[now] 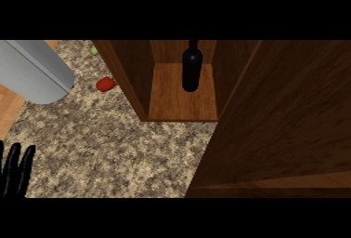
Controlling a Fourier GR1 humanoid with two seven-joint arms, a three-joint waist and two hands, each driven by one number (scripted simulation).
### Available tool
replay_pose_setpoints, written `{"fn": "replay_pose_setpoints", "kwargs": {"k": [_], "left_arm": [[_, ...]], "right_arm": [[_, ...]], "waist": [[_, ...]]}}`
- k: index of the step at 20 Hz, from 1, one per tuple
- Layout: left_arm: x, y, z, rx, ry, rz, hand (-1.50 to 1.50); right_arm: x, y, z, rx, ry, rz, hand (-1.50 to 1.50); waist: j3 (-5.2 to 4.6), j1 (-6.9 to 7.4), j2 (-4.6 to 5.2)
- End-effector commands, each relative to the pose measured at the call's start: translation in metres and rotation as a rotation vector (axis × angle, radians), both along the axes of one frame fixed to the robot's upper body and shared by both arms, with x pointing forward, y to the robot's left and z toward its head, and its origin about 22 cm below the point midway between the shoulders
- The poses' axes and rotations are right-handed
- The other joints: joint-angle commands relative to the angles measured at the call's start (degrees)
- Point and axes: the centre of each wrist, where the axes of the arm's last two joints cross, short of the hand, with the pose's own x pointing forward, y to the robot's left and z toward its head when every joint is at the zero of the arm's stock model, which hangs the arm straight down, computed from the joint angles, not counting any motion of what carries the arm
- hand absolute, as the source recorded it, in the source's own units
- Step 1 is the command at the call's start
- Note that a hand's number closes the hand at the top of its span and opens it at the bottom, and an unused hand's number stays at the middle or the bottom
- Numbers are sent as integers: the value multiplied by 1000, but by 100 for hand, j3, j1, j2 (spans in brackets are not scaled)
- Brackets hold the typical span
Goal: Pick up the wine, place it into the cabinet and close the cabinet
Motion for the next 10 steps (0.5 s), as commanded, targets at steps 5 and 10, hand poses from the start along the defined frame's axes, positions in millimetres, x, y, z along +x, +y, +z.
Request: {"fn": "replay_pose_setpoints", "kwargs": {"k": [5,10], "left_arm": [[2,41,17,37,-5,-25,-150],[0,45,16,36,8,-21,-150]], "right_arm": [[-42,18,24,60,-60,48,150],[-38,49,11,57,-90,7,150]], "waist": [[-3,14,-8],[-8,29,-19]]}}
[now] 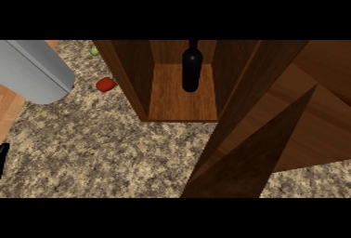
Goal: Pick up the wine, place it into the cabinet and close the cabinet
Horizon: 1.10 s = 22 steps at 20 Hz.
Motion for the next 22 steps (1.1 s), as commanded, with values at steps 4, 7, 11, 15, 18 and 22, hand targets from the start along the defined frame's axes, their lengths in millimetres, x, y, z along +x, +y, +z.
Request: {"fn": "replay_pose_setpoints", "kwargs": {"k": [4,7,11,15,18,22], "left_arm": [[10,22,0,-20,3,-11,-150],[12,8,11,-33,14,-34,-150],[17,13,15,-54,22,-48,-150],[21,12,4,-61,-10,-76,-150],[22,5,-4,-76,13,-67,-150],[34,8,16,-66,-7,-89,-150]], "right_arm": [[-26,31,17,36,-118,96,150],[-14,47,13,30,-165,70,150],[-8,55,18,41,-186,11,150],[4,65,25,3,-175,32,150],[20,66,36,45,-142,33,150],[51,83,52,46,-160,14,150]], "waist": [[-10,0,11],[-4,32,32],[-5,47,34],[-15,106,45],[-8,134,78],[-9,236,102]]}}
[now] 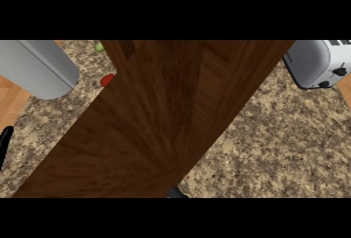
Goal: Pick up the wine, place it into the cabinet and close the cabinet
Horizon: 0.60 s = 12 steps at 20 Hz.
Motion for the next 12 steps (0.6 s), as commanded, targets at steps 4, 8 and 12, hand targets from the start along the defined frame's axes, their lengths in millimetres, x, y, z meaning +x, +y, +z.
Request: {"fn": "replay_pose_setpoints", "kwargs": {"k": [4,8,12], "left_arm": [[4,-11,7,-9,-11,7,-150],[4,-6,6,-4,3,13,-150],[11,-10,5,-13,-3,18,-150]], "right_arm": [[46,62,45,45,-12,20,150],[96,81,64,35,-21,-34,150],[121,105,55,-52,-159,-110,150]], "waist": [[8,7,-10],[10,63,18],[10,4,21]]}}
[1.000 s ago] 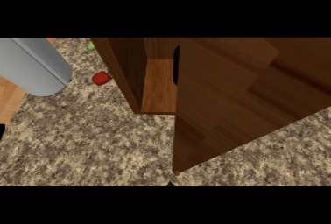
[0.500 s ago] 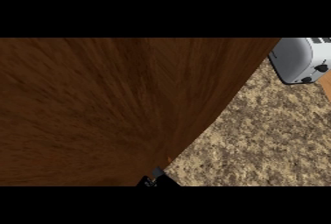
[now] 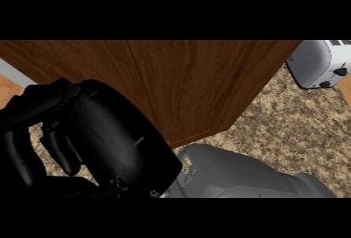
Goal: Pick up the wine, place it into the cabinet and close the cabinet
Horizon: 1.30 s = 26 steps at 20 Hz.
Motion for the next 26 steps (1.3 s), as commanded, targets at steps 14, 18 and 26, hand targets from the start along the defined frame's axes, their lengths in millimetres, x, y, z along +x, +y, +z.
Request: {"fn": "replay_pose_setpoints", "kwargs": {"k": [14,18,26], "left_arm": [[18,0,-9,13,2,19,-150],[6,-8,-4,10,-3,37,-150],[12,-12,6,7,-12,-2,-150]], "right_arm": [[132,-5,1,-76,-27,-165,150],[150,-28,-5,-76,-38,-193,150],[170,-51,-43,-166,-102,-269,150]], "waist": [[4,-134,19],[8,-99,10],[5,-67,62]]}}
